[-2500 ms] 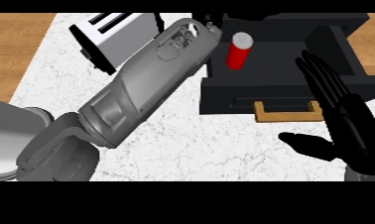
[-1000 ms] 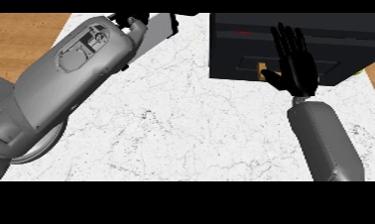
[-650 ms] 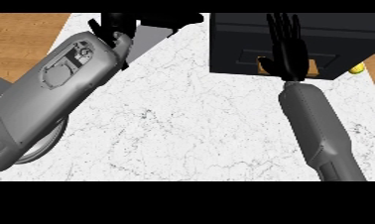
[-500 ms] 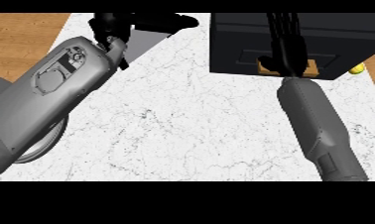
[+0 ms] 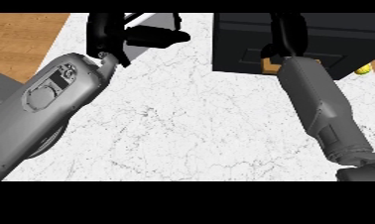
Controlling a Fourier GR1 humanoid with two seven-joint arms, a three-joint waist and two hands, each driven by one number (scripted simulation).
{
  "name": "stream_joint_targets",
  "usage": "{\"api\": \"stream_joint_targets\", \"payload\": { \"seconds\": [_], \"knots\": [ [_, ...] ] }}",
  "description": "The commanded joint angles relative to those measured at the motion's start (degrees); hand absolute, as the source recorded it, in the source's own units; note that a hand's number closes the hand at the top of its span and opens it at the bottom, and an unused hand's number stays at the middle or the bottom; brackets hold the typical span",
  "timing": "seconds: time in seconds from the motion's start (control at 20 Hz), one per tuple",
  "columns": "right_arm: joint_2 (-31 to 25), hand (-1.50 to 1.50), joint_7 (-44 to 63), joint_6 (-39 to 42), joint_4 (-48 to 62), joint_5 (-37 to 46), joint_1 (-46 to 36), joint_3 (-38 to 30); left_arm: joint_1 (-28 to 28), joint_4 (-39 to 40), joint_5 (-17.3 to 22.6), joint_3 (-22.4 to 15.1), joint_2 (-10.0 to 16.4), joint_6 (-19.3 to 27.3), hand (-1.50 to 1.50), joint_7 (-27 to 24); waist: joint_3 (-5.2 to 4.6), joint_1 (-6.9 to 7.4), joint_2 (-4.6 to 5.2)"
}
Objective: Pick up the can, place it into the drawer and close the drawer
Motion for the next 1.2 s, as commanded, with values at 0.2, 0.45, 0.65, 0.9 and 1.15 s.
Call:
{"api": "stream_joint_targets", "payload": {
  "seconds": [0.2,0.45,0.65,0.9,1.15],
  "knots": [
    [-0.6,-1.5,-0.55,-1.61,6.4,-1.95,-6.39,-3.43,4.42,-3.55,-0.94,0.76,1.04,-1.02,-1.5,-0.74,0.5,0.99,0.87],
    [-0.36,-1.5,-2.45,1.49,8.53,-2.85,-9.13,-4.39,5.97,-6.6,-1.28,1.61,2.14,-1.4,-1.5,-1.13,0.53,1.84,1.01],
    [2.69,-1.5,-8.87,0.42,5.49,-9.8,-9.38,-9.82,8.16,-5.2,-1.69,1.74,1.27,-1.34,-1.5,-3.1,0.64,1.19,1.09],
    [4.94,-1.5,-13.02,3.53,4.56,-16.52,-10.92,-15.54,12.2,-5.93,-1.37,2.13,1.61,-2.76,-1.5,-5.6,0.56,0.92,0.73],
    [5.18,-1.5,-18.81,7.53,3.76,-22.58,-12.22,-20.57,11.28,-6.13,-2.38,2.66,1.62,-1.79,-1.5,-4.63,0.58,-0.21,0.45]
  ]
}}
